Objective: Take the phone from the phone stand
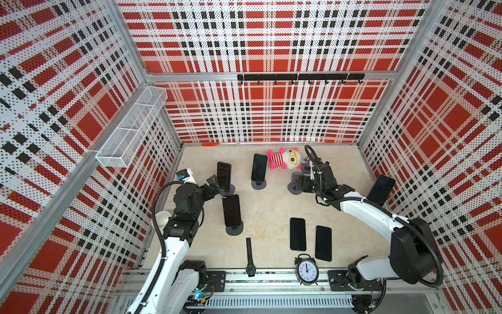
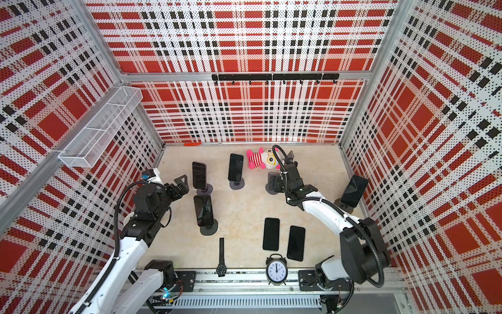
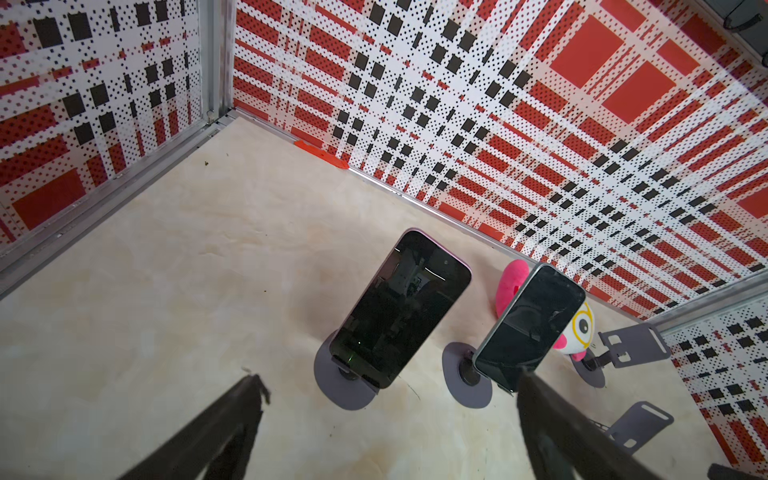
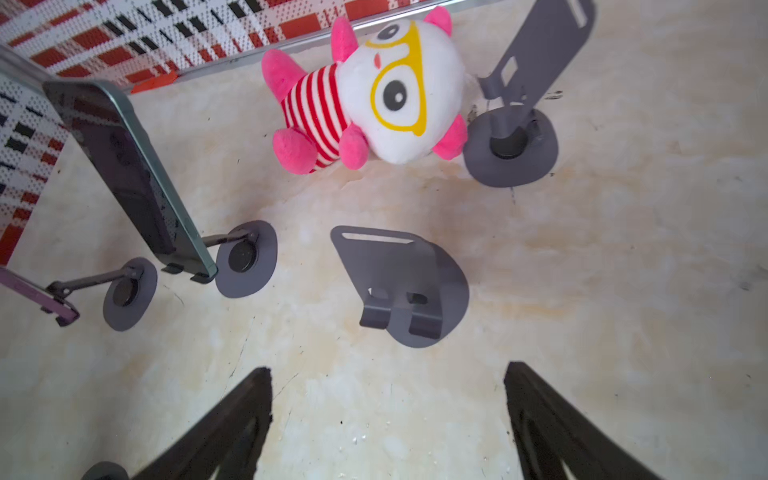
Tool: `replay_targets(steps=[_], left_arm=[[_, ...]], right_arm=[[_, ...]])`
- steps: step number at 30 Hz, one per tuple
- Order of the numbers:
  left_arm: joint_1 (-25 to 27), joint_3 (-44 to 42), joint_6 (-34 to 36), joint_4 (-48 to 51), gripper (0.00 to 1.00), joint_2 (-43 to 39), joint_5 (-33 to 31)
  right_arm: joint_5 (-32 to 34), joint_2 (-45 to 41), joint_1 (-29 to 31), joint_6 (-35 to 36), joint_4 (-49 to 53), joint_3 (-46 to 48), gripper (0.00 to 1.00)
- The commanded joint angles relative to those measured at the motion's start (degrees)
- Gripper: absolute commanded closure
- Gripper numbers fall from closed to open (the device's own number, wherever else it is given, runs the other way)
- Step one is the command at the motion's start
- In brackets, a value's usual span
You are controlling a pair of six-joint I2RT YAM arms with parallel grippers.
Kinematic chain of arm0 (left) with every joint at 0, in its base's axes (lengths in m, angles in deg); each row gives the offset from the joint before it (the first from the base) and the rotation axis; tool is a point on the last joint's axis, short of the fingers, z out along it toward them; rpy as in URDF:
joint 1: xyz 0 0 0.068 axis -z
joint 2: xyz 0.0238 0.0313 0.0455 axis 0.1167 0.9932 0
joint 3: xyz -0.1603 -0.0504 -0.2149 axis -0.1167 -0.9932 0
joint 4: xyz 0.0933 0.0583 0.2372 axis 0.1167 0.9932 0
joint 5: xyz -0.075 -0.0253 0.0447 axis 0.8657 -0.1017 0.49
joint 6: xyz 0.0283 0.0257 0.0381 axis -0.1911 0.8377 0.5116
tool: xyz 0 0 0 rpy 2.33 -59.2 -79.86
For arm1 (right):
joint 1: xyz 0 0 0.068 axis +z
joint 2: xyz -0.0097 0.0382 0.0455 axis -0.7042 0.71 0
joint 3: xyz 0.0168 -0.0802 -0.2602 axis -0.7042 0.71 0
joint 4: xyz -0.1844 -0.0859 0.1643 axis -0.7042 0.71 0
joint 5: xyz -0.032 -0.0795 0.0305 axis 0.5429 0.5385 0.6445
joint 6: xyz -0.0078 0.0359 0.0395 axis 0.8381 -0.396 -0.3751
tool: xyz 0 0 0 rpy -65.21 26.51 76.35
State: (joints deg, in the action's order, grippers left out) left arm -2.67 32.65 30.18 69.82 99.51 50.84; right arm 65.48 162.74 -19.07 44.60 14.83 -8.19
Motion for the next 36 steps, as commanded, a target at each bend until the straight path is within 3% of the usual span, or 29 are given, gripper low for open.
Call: replay_targets(steps=[1,6,10,20,25,36], left_arm=[[-0.6,-0.6,0.2,-0.6,0.02,-0.9,0.6],[-0.7,-0.8,0.2,-0.7,0.02,-1.2,0.7],[-1.1,-1.0,-0.2,-0.9,0.02,-1.6,1.2],[-1.4,-1.4,-0.7,-1.3,0.02,-2.0,1.8],[-1.4,-1.8,-1.4,-1.9,0.02,-2.5,2.6],[-1.4,-2.1,-1.8,-2.3,0.02,-2.8,3.1]], right_arm=[[-2.7,1.9,-1.4,5.6,-5.6,-0.8,0.09],[-8.3,6.1,-5.6,8.7,-7.1,-2.7,0.11],[-11.1,9.1,-5.8,7.1,-7.6,-4.8,0.08],[-0.6,16.1,-1.1,4.2,-2.4,-12.9,0.1],[11.3,18.3,0.9,-0.2,2.8,-14.7,0.13],[12.4,21.5,1.7,-1.9,3.5,-16.6,0.2]])
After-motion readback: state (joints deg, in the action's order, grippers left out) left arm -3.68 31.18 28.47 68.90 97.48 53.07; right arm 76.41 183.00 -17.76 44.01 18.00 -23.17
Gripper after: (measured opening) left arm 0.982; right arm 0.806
